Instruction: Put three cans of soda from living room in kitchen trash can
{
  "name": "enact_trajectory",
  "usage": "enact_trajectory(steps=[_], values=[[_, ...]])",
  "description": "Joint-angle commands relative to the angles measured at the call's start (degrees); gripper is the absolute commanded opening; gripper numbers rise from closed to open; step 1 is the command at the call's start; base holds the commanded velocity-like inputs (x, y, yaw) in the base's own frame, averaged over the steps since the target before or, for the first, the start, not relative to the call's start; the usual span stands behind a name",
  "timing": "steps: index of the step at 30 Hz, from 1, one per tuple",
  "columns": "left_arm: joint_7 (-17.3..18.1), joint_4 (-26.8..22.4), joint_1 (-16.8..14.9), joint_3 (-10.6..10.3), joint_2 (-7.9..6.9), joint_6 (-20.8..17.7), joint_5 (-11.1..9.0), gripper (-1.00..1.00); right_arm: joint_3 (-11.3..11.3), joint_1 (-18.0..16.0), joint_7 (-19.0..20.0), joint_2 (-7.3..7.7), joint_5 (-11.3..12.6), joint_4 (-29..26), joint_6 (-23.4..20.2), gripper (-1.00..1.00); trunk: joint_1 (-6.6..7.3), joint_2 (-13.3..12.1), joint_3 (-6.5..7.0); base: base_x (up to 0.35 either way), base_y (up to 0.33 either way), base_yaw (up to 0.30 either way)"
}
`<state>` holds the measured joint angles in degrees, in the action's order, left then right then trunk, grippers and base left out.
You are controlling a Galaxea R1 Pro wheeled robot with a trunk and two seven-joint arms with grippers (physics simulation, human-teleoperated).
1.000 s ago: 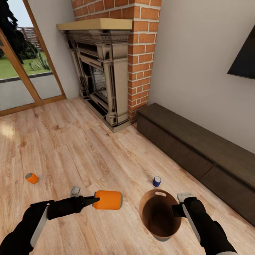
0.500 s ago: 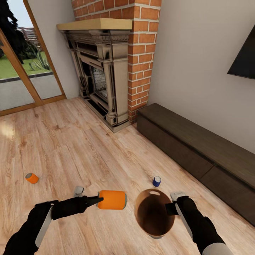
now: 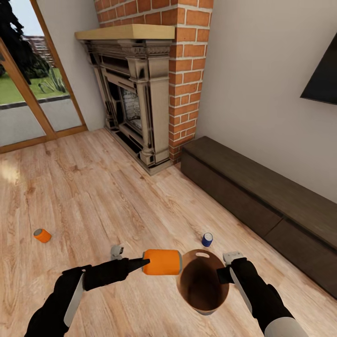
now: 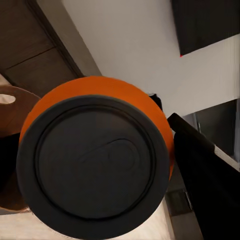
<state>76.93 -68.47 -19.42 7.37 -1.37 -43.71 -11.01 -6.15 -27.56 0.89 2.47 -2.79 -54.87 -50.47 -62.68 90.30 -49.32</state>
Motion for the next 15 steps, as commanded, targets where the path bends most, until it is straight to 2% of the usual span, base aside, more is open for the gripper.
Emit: enact_trajectory(steps=[1, 4, 9, 15], values=[[0.0, 0.0, 0.0, 0.0, 0.35, 0.0, 0.0, -1.0, 0.0, 0.0, 0.3, -0.01, 0.9, 0.0, 0.0, -1.0, 0.0, 0.0, 0.0, 0.0, 0.0, 0.0], [0.0, 0.1, 0.0, -0.2, 0.86, 0.0, 0.0, -1.0, 0.0, 0.0, 0.3, -0.01, 0.9, 0.0, 0.0, -1.0, 0.0, 0.0, 0.0, 0.0, 0.0, 0.0], [-0.2, 0.0, 0.0, -1.7, 1.97, 0.0, 0.1, -1.0, 0.0, 0.0, 0.3, -0.01, 0.9, 0.2, 0.0, -1.0, 0.0, 0.0, 0.0, 0.0, 0.0, 0.0], [-0.3, 0.1, 0.0, -2.3, 3.14, 0.1, 0.3, -1.0, 0.0, 0.0, 0.3, -0.01, 0.9, 0.3, 0.0, -1.0, 0.0, 0.0, 0.0, 0.0, 0.0, 0.0]])
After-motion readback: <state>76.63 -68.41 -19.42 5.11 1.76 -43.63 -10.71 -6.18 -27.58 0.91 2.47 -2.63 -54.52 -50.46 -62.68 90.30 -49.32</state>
